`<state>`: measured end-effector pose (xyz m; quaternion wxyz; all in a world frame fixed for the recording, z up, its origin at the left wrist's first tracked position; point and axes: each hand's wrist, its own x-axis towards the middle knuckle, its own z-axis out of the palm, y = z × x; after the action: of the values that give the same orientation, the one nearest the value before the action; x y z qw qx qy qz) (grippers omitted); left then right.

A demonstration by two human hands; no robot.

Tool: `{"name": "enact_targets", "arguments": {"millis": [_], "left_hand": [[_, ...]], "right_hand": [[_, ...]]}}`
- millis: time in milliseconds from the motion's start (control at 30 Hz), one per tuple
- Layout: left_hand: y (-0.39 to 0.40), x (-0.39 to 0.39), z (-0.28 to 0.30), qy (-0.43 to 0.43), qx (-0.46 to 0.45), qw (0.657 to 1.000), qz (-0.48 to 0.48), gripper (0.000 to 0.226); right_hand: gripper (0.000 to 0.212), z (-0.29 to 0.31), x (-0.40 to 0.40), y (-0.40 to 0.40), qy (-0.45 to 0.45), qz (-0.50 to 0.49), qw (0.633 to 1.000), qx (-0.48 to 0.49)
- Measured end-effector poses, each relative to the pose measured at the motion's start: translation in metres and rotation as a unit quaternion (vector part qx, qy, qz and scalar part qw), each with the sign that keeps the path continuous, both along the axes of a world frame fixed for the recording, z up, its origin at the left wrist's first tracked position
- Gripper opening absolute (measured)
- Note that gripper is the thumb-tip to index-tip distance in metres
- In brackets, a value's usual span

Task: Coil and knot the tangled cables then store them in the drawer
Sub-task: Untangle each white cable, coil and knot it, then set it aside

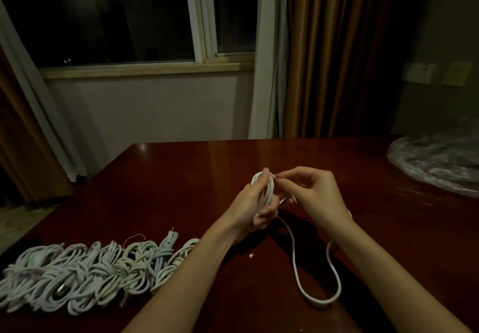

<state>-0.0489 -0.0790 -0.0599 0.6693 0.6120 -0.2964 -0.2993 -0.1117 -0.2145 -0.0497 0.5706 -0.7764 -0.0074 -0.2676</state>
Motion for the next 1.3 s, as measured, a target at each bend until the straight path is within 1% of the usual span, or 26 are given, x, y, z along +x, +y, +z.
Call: {"name": "enact_targets", "arguments": {"millis": [67,133,200,300,400,467,533,600,767,833,900,967,1067,1133,1200,1233,1300], "left_hand": [[-0.001,0.001,-0.001,0.02,-0.035,0.999,0.037,0.064],[-0.003,0.003,-0.002,0.038,-0.072,0.994,0.072,0.058],[-0.004,0.003,-0.001,0.043,-0.075,0.992,0.091,0.058],[-0.003,-0.002,0.001,0.077,-0.083,0.991,0.07,0.06],[-0.003,-0.006,0.006,0.137,-0.122,0.981,0.055,0.061],[-0.004,-0.002,0.006,0.192,-0.162,0.966,0.063,0.059],[-0.003,0.002,0.004,0.257,-0.203,0.941,0.085,0.053],[-0.003,0.004,0.002,0.282,-0.222,0.927,0.108,0.049],[0.0,0.008,0.008,0.282,-0.291,0.901,0.153,0.051],[0.002,0.009,0.01,0.284,-0.307,0.889,0.185,0.052],[0.003,0.009,0.008,0.291,-0.302,0.884,0.204,0.052],[0.004,0.01,0.007,0.287,-0.285,0.891,0.208,0.05],[0.005,0.011,0.008,0.25,-0.252,0.914,0.197,0.047],[0.007,0.01,0.009,0.236,-0.256,0.919,0.183,0.046],[0.01,0.011,0.01,0.221,-0.263,0.921,0.183,0.046],[0.011,0.011,0.011,0.212,-0.265,0.922,0.188,0.046],[0.014,0.013,0.013,0.19,-0.261,0.924,0.207,0.045]], "right_hand": [[0.014,-0.001,0.001,0.002,-0.001,0.0,0.999,-0.039],[0.016,-0.002,0.001,0.003,0.001,-0.015,0.995,-0.095],[0.014,-0.002,0.0,0.004,-0.007,-0.038,0.991,-0.124],[0.008,-0.005,-0.001,0.007,-0.016,-0.059,0.987,-0.15],[0.006,-0.009,0.001,0.01,-0.017,-0.045,0.989,-0.143],[0.013,-0.008,0.001,0.012,-0.002,-0.012,0.989,-0.149],[0.025,-0.007,0.001,0.013,0.03,0.022,0.983,-0.182],[0.029,-0.008,0.001,0.015,0.051,0.028,0.976,-0.212],[0.012,-0.012,0.002,0.011,0.064,-0.037,0.958,-0.276],[0.009,-0.011,0.0,0.01,0.077,-0.032,0.955,-0.284],[0.008,-0.007,-0.002,0.012,0.084,-0.012,0.953,-0.291],[0.01,-0.002,-0.005,0.017,0.093,0.03,0.949,-0.299],[0.014,0.004,-0.008,0.021,0.118,0.09,0.941,-0.304],[0.015,0.005,-0.007,0.019,0.132,0.085,0.936,-0.314],[0.008,0.005,-0.007,0.014,0.139,0.056,0.935,-0.321],[0.003,0.006,-0.007,0.012,0.137,0.044,0.938,-0.316],[0.003,0.007,-0.009,0.012,0.125,0.043,0.946,-0.295]]}}
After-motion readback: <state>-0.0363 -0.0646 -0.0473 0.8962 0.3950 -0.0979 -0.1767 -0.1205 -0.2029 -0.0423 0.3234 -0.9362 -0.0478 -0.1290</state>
